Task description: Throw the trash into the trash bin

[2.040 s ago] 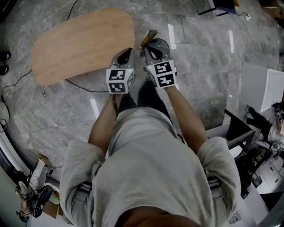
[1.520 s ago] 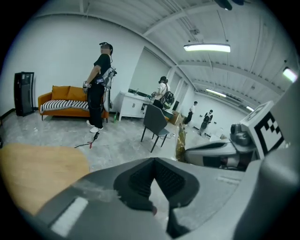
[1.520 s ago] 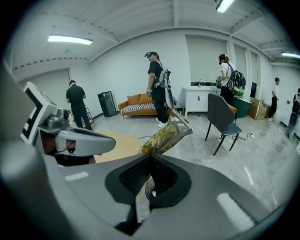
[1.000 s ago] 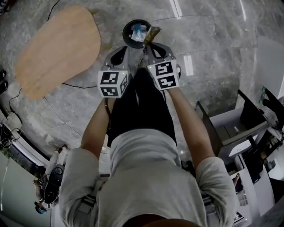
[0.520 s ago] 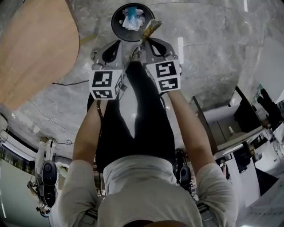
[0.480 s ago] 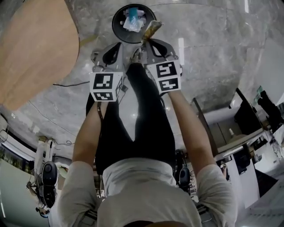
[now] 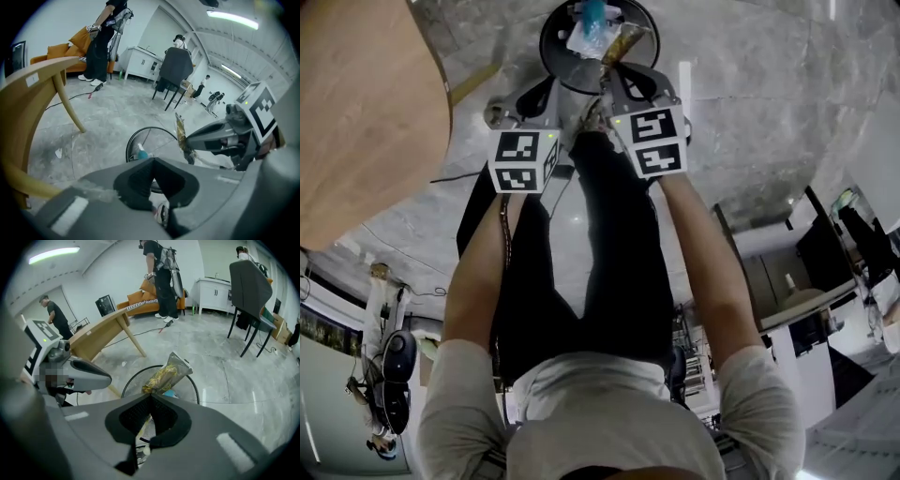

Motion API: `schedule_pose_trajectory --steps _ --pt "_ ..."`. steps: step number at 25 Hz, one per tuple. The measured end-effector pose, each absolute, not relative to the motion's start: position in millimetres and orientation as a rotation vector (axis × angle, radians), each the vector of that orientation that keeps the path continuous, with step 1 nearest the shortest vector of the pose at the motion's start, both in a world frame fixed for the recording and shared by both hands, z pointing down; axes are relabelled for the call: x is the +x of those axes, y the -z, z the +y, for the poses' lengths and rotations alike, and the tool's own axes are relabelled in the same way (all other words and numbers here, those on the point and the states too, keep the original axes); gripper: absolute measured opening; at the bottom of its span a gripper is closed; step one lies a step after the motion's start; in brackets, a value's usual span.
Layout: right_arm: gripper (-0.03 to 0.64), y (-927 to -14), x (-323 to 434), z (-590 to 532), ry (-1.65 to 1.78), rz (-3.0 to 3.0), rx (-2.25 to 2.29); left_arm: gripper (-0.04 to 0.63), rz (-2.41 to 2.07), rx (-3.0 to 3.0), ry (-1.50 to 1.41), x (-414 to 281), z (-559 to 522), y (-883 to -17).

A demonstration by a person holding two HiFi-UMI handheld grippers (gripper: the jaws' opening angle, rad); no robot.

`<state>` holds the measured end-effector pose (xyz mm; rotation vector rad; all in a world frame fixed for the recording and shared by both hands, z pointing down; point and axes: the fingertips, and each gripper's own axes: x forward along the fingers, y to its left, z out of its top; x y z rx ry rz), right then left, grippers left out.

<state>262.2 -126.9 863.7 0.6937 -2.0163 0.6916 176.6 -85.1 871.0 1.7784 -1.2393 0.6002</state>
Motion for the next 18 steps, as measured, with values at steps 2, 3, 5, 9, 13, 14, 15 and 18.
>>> schedule_pose_trajectory --steps 2,3,5,9,13,14,15,18 --pt "0.008 -882.3 257.3 -125.9 -0.73 -1.993 0.686 0.018 -1.228 1.788 -0.619 175.7 -85.5 -880.9" --pt "0.008 -890.8 255.9 -123.5 -0.752 -1.979 0.683 0.018 -1.219 1.794 -0.632 175.8 -82.1 -885.1" --pt "0.008 -906.6 253.7 -119.4 -0.776 -1.956 0.671 0.018 -1.21 1.792 -0.655 174.9 -74.3 -893.6" --pt "0.008 -928.3 251.8 -125.0 -0.782 -1.956 0.674 0.018 -1.225 1.767 -0.624 174.9 -78.4 -907.5" --pt "0.009 -945.2 253.0 -130.5 -0.783 -1.956 0.686 0.018 -1.227 1.772 -0.6 182.5 -88.7 -914.0" --pt "0.008 -950.4 254.2 -131.7 -0.784 -1.951 0.686 0.018 -1.221 1.782 -0.601 185.4 -90.6 -914.5" --pt "0.008 -954.9 254.8 -133.4 -0.786 -1.948 0.688 0.018 -1.213 1.791 -0.607 187.9 -91.9 -915.3" --pt "0.009 -960.6 254.7 -140.2 -0.782 -1.942 0.725 0.018 -1.202 1.797 -0.617 190.5 -93.0 -917.7"
